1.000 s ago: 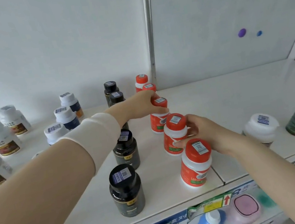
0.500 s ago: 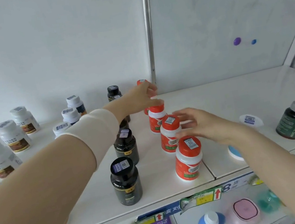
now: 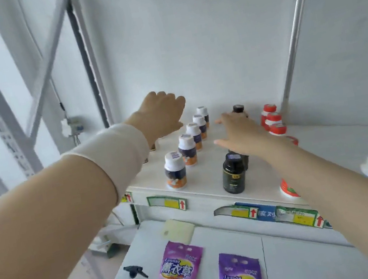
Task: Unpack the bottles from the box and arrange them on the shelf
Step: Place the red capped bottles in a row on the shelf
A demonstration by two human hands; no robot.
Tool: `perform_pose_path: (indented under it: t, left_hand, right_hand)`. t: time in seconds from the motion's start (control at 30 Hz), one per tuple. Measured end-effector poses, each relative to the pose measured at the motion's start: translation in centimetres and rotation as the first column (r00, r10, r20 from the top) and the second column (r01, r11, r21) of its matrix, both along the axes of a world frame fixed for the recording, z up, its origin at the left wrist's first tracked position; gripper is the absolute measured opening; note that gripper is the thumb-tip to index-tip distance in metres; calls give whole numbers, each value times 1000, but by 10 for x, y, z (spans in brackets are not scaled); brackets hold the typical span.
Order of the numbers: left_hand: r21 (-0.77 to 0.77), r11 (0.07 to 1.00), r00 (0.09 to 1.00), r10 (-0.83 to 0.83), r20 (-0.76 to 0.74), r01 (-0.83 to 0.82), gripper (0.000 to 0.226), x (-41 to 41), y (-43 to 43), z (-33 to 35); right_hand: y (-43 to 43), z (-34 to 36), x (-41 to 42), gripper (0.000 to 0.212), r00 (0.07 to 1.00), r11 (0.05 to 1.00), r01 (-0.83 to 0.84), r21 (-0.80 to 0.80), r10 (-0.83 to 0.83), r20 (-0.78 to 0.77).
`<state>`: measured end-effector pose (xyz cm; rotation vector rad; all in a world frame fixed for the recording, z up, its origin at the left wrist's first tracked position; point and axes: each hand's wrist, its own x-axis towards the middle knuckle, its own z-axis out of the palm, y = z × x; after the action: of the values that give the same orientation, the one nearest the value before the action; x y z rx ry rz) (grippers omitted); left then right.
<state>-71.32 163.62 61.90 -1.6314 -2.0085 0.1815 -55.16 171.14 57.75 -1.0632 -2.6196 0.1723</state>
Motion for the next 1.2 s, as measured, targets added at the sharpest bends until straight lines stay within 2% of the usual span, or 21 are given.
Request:
perform_pose_path:
  t: [0.13,0.33,0.47,0.6,0.73,0.83,1.0,1.2]
  left_hand:
    - [-32,981,981,191,-45,-192,45,-54,-88,-9]
    - [-33,888,888,459,16,-459,44,-154,-223,-34]
    - [-104,791,791,609,59,-602,41,-242,-318,-75]
    - [-195,660,650,750,121,-725,36,-316,-420,-129]
    - [-280,563,547,825,139,-778,37,-372,-492,-187]
    - [-354,516,466,857,221,-780,35,-404,-521,-232]
    - [-471,466,356,883,307,-749,41,-465,-545,-312]
    - [-630,392,182,910,372,-670,38,-541,-550,-426]
  right_hand:
    - [-63,-5,-75,49,982,981,-180,74,175,65]
    - [-168,-23,-205,51,886,879,-459,127,442,141]
    - [-248,-54,-313,49,794,791,-600,119,570,214]
    - [-326,-102,-411,49,686,703,-708,66,662,301]
    - [-379,-156,-481,48,593,653,-757,-14,696,405]
    - [-404,-199,-524,47,518,619,-781,-80,714,472]
    - [-422,-281,-599,47,372,554,-808,-203,745,554]
    - [-429,-400,-692,48,176,469,-784,-407,796,580]
